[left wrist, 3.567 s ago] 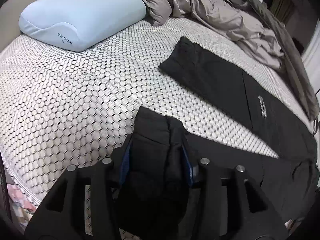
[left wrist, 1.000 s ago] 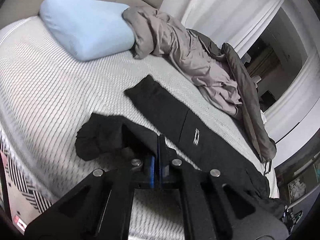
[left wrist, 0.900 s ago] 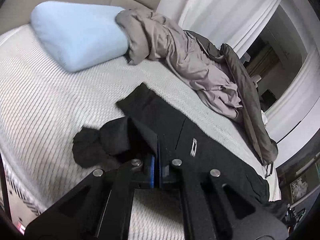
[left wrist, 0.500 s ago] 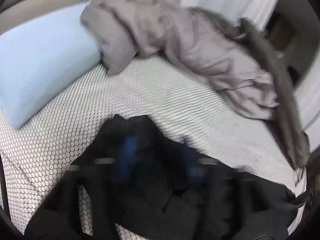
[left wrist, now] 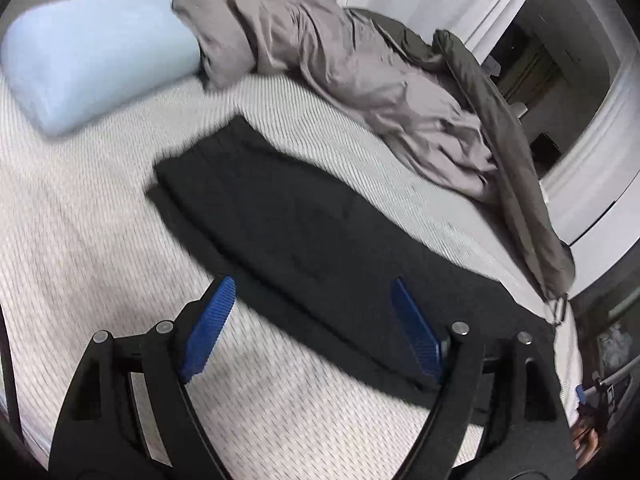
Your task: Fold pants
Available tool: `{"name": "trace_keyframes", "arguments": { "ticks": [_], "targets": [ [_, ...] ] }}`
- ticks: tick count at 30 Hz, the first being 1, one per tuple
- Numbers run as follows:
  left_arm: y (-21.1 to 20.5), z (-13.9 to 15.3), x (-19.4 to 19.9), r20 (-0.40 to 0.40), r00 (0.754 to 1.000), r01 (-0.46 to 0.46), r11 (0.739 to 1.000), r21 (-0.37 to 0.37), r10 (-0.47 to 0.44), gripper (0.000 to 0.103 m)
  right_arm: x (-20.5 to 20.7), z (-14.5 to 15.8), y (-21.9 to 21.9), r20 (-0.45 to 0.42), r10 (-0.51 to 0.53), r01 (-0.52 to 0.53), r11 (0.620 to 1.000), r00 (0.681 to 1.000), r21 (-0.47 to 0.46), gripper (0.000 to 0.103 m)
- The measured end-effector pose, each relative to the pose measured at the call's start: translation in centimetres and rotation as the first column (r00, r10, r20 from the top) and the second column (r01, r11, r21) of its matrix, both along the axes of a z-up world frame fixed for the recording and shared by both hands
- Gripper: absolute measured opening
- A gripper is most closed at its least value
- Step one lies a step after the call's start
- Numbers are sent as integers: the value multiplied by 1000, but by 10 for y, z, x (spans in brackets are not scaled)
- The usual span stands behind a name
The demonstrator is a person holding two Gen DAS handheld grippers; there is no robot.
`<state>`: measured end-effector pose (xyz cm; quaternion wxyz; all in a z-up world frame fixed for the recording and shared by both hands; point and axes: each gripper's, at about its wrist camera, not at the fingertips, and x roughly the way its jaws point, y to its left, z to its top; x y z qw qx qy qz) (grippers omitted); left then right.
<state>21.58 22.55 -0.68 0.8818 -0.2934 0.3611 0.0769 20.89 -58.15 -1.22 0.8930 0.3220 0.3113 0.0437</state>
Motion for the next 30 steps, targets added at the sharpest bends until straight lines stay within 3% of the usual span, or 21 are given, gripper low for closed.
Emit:
{"name": "trace_keyframes", "arguments": {
  "ticks": [4,11,16,25,30],
  "targets": [
    [-32,-25,-7,-8,1000,23,995,-100,-24,78,-33,-8,27,56,65,-70,992,996,105,86],
    [-64,-64,18,-38,999,25,991,-131,-30,76,-30,-35,53,64,130,-138,978,989,157,86],
    [-71,-73,29,-51,999,-9,992,-124,3,76,-19,-48,55,36,118,-123,970,992,212,86],
    [-85,-64,26,-72,997,-27,999,-23,25,76,-18,-47,56,49,112,-119,972,993,202,86],
    [-89,-61,33,-57,998,-21,999,-49,18,76,-14,-47,58,42,115,-121,973,993,196,86]
  ]
}}
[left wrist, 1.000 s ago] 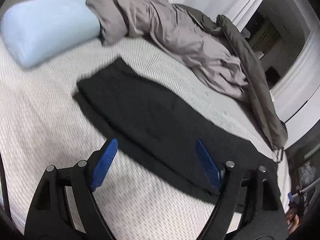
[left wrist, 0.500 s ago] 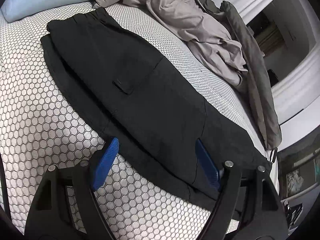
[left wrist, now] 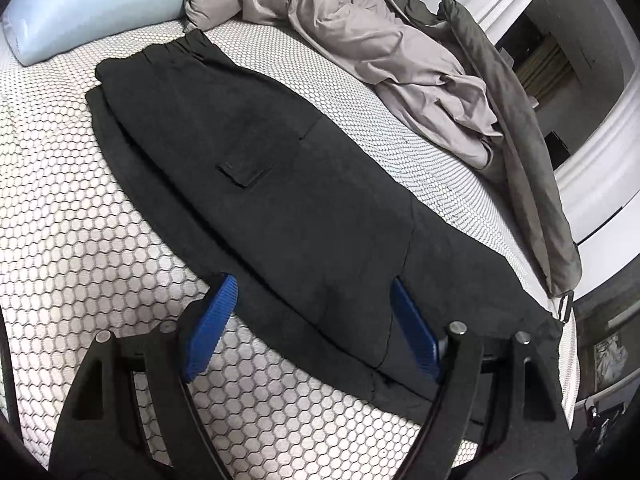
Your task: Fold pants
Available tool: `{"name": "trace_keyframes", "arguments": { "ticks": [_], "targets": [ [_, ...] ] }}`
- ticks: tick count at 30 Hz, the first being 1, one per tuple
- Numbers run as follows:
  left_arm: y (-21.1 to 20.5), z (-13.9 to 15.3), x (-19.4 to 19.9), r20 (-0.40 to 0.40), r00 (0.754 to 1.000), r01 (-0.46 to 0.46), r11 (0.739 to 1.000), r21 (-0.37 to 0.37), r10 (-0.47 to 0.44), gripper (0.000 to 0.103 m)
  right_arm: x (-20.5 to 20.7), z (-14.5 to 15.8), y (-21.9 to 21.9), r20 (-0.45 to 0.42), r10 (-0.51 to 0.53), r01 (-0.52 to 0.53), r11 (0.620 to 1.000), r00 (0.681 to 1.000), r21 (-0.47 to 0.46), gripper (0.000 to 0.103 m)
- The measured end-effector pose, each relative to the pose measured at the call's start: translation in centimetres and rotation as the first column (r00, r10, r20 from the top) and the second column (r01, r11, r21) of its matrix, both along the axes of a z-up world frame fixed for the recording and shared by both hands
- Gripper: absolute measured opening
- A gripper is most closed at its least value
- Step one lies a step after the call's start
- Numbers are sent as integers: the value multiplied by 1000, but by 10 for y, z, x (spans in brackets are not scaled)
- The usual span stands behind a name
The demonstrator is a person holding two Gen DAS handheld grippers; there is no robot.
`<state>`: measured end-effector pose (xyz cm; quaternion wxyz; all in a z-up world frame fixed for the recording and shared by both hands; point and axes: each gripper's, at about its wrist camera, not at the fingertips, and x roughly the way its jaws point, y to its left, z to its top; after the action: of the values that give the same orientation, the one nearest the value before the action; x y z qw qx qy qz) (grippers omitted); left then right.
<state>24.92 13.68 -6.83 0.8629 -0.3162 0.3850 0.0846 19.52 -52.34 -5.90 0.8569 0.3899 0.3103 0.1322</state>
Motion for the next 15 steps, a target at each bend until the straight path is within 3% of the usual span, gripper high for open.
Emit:
{"name": "trace_keyframes", "arguments": {
  "ticks": [3,8,15],
  "targets": [
    [3,-1,-3,3,1000,-15,999,-43,15,67,4,-2,2,-13,-1,1,1000,1000,1,86],
    [5,-4,-7,29,999,35,988,-147,-31,67,7,-2,5,-21,-3,3,1000,1000,2,86],
    [10,-26,18,-14,1000,1,983,-185,-4,67,12,-5,7,-54,3,-4,1000,999,-8,86]
  ]
}}
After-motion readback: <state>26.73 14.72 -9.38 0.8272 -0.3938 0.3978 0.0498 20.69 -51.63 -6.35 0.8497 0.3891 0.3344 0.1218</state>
